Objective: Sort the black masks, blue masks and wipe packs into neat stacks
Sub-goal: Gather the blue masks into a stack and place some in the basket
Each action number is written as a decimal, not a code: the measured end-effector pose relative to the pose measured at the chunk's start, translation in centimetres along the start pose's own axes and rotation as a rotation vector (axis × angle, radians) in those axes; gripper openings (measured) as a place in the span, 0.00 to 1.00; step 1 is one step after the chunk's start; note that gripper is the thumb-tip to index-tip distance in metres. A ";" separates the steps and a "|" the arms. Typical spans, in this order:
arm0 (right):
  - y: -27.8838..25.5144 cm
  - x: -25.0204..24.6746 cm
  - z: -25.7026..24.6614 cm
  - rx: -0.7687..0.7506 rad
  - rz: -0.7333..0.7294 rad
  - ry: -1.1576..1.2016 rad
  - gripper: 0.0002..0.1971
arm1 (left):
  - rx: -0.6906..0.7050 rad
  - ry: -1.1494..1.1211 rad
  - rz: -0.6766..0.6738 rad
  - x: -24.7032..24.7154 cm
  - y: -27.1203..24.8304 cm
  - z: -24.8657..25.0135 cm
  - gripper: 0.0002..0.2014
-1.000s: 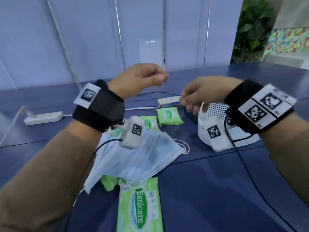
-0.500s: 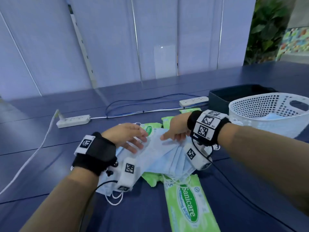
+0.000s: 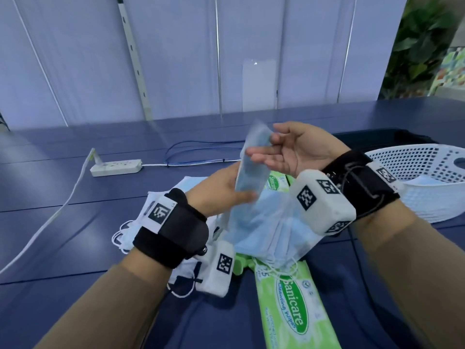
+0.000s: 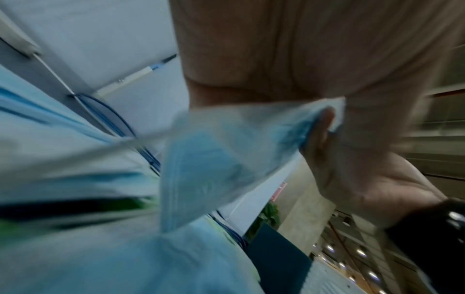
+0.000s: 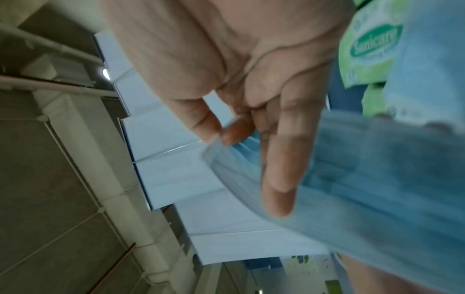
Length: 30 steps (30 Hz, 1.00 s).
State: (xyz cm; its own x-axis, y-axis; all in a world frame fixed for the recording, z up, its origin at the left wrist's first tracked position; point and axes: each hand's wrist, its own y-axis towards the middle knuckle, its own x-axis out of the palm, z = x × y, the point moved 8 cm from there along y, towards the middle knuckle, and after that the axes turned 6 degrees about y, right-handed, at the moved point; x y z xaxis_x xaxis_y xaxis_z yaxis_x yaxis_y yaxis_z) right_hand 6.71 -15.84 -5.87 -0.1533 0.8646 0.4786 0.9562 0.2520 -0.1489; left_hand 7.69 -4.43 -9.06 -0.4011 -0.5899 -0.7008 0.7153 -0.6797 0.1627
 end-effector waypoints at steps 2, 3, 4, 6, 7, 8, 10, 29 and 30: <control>-0.4 -0.5 -0.2 -0.035 0.000 -0.082 0.12 | -0.013 -0.030 0.181 -1.5 0.0 -0.1 0.25; -0.4 -1.4 -0.5 -0.077 0.073 -0.196 0.12 | -0.042 -0.040 0.223 -2.2 -0.1 -0.6 0.24; -0.3 -2.7 -0.8 -0.124 0.173 -0.372 0.11 | -0.081 -0.085 0.237 -2.8 -0.3 -1.2 0.22; 0.0 -5.1 -1.3 -0.174 0.370 -0.917 0.12 | -0.156 -0.246 0.271 -4.3 -0.5 -2.9 0.16; 0.5 -5.8 -1.0 -0.151 0.399 -1.195 0.14 | -0.191 -0.335 0.305 -5.2 -0.7 -3.7 0.13; 1.2 -6.2 0.0 -0.094 0.376 -1.402 0.16 | -0.221 -0.422 0.340 -5.9 -0.9 -4.4 0.13; 2.2 -6.8 2.4 0.047 0.285 -1.545 0.19 | -0.242 -0.561 0.363 -6.8 -1.1 -5.6 0.17; 6.7 -5.8 4.3 0.049 0.228 -1.903 0.10 | 0.228 -0.580 0.454 -10.0 -2.2 -0.7 0.29; 6.7 -5.8 4.3 0.050 0.220 -1.926 0.09 | 0.204 -0.595 0.458 -9.7 -2.0 -1.0 0.28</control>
State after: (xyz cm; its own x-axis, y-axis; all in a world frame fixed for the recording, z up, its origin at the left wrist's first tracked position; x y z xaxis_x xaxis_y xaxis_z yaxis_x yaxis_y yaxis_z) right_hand 12.91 -17.25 -13.37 -0.1086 0.1124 -0.9877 0.9924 0.0694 -0.1012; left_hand 10.72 3.08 -3.28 -0.3721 -0.9268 -0.0510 0.7874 -0.3443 0.5114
